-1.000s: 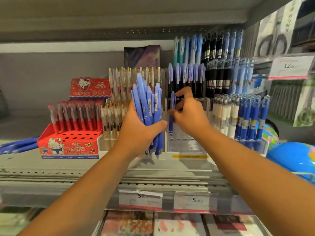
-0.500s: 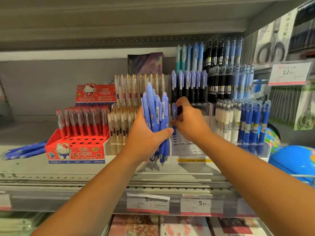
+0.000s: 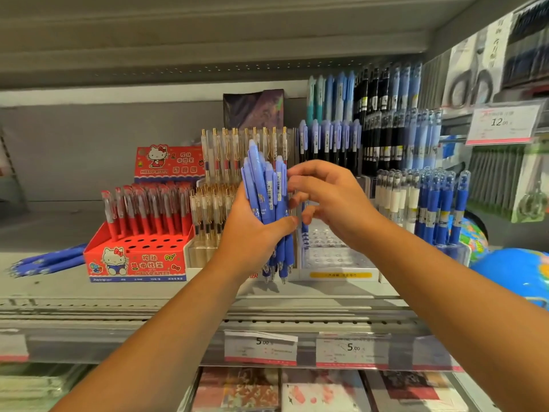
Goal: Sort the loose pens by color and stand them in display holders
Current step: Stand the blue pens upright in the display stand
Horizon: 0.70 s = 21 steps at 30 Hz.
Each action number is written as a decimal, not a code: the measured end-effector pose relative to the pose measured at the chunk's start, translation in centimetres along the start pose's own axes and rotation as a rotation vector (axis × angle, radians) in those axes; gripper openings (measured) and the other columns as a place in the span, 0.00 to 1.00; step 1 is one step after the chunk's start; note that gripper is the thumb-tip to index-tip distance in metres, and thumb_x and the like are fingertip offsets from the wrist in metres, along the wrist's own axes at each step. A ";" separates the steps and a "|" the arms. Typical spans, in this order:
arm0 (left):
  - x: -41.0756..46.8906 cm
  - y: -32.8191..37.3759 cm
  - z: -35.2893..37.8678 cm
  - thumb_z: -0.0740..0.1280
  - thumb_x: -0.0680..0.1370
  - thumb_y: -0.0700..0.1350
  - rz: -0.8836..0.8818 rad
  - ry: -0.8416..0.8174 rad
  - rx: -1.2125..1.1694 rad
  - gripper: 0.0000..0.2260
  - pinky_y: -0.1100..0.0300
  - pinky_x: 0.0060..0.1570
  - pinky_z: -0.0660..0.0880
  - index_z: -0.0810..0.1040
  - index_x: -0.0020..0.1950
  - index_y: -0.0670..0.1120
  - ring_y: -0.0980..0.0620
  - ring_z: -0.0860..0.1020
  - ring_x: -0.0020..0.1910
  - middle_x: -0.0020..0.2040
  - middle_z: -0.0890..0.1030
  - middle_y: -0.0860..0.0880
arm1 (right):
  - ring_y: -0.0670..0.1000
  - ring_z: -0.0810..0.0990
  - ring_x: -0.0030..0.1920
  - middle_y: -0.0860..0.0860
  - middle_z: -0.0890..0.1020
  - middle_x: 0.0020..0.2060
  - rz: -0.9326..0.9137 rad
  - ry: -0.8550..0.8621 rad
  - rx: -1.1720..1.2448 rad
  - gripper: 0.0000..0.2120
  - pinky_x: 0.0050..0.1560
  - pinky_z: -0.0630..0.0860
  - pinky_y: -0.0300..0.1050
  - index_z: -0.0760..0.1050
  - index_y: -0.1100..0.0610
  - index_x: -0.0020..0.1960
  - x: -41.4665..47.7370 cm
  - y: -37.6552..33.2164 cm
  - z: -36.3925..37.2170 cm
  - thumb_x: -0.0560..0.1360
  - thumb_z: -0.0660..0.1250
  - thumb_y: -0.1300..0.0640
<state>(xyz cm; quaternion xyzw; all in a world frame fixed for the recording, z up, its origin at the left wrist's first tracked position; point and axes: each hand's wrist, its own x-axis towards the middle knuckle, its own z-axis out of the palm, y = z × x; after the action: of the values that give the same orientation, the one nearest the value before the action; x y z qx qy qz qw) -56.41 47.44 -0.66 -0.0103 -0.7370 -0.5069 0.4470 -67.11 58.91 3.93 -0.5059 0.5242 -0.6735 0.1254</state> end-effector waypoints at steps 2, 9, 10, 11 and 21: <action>0.0 0.0 0.0 0.75 0.72 0.35 0.005 0.002 -0.014 0.31 0.69 0.42 0.78 0.68 0.70 0.51 0.60 0.83 0.49 0.50 0.84 0.62 | 0.50 0.81 0.38 0.55 0.83 0.44 0.010 -0.019 0.014 0.10 0.29 0.74 0.42 0.78 0.62 0.56 -0.2 0.0 0.0 0.75 0.71 0.63; -0.3 0.2 -0.1 0.75 0.72 0.36 -0.033 -0.029 -0.027 0.25 0.68 0.42 0.79 0.72 0.61 0.58 0.58 0.84 0.48 0.49 0.84 0.60 | 0.53 0.82 0.44 0.56 0.84 0.48 0.096 -0.159 0.081 0.17 0.35 0.77 0.41 0.78 0.62 0.59 -0.6 -0.1 -0.9 0.70 0.72 0.64; -0.3 0.2 -0.1 0.75 0.72 0.36 -0.036 -0.038 -0.033 0.24 0.68 0.42 0.79 0.73 0.61 0.58 0.58 0.84 0.48 0.48 0.84 0.60 | 0.52 0.82 0.44 0.55 0.84 0.47 0.117 -0.176 0.087 0.18 0.37 0.77 0.42 0.78 0.62 0.59 -0.7 -0.1 -1.0 0.70 0.72 0.63; -0.3 0.2 -0.1 0.75 0.72 0.36 -0.039 -0.050 -0.039 0.24 0.68 0.42 0.79 0.73 0.62 0.56 0.58 0.84 0.48 0.48 0.84 0.60 | 0.51 0.82 0.43 0.54 0.84 0.46 0.134 -0.185 0.091 0.18 0.38 0.77 0.43 0.78 0.61 0.59 -0.7 0.0 -1.0 0.70 0.72 0.63; -0.4 0.5 0.1 0.75 0.72 0.37 -0.066 -0.056 -0.086 0.24 0.65 0.44 0.80 0.72 0.63 0.52 0.56 0.84 0.48 0.48 0.85 0.58 | 0.49 0.78 0.34 0.54 0.82 0.36 0.128 -0.151 0.130 0.07 0.35 0.76 0.41 0.75 0.63 0.52 -0.6 0.3 -1.3 0.75 0.66 0.71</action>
<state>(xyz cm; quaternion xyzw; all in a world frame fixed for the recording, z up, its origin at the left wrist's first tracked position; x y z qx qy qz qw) -55.99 47.93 -0.50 -0.0195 -0.7268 -0.5519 0.4084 -68.00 60.02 3.43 -0.5114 0.4995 -0.6569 0.2397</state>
